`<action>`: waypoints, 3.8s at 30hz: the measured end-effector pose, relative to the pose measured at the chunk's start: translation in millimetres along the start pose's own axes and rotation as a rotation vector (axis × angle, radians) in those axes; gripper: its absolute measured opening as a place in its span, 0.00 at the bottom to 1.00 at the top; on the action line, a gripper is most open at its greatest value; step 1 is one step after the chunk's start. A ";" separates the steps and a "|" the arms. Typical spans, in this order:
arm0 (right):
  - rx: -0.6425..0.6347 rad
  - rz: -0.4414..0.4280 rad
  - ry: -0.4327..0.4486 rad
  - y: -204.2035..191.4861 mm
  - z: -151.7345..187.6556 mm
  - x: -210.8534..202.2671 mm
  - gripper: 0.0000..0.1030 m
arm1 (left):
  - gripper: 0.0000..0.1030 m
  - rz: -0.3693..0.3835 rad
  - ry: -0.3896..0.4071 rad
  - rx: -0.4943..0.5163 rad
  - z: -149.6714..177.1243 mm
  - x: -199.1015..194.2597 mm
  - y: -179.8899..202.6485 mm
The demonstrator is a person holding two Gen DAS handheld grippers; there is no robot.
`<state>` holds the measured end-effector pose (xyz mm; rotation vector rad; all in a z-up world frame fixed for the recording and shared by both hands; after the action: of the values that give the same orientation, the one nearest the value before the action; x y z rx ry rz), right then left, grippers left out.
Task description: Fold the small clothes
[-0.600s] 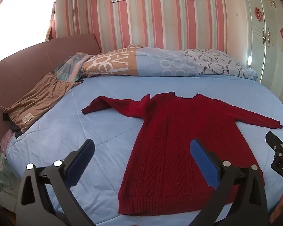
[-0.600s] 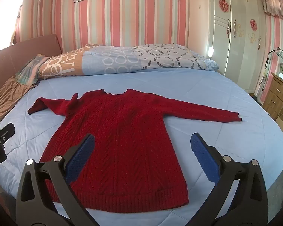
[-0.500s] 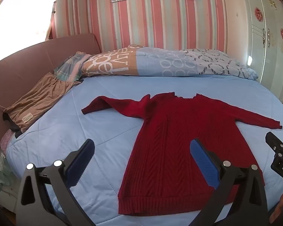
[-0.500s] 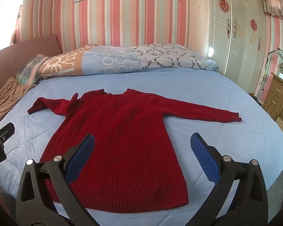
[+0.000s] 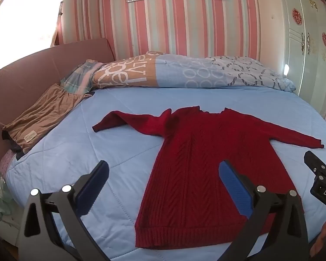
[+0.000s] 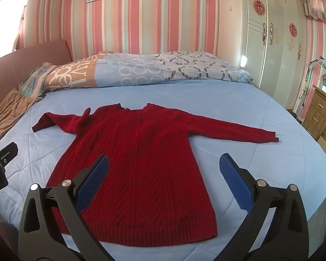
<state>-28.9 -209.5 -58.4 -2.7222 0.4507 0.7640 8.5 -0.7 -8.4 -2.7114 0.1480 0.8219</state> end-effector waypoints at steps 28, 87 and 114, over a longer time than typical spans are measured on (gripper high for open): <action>-0.001 0.003 0.000 -1.9 2.6 5.0 0.97 | 0.99 0.001 -0.004 -0.004 5.6 4.8 0.9; -0.061 -0.038 -0.045 -67.2 -19.2 56.8 0.97 | 0.99 0.068 -0.087 -0.008 -14.1 88.3 -69.2; -0.226 -0.210 -0.218 -243.1 -43.8 220.7 0.97 | 0.99 -0.020 -0.231 -0.106 -26.9 264.6 -203.4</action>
<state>259.3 -51.2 -98.3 -2.7841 0.0308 1.0933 279.9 180.9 -82.2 -2.6829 0.0267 1.1591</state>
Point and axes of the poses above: each gripper's, at about its wrist camera, not at the fingertips, and x roughly the way its jaws point, y to its right, z to its underside, the point moved 1 cm from there along x, roughly the way its jaws point, and after that the axes turned 13 degrees about x, right-handed, at the moved point
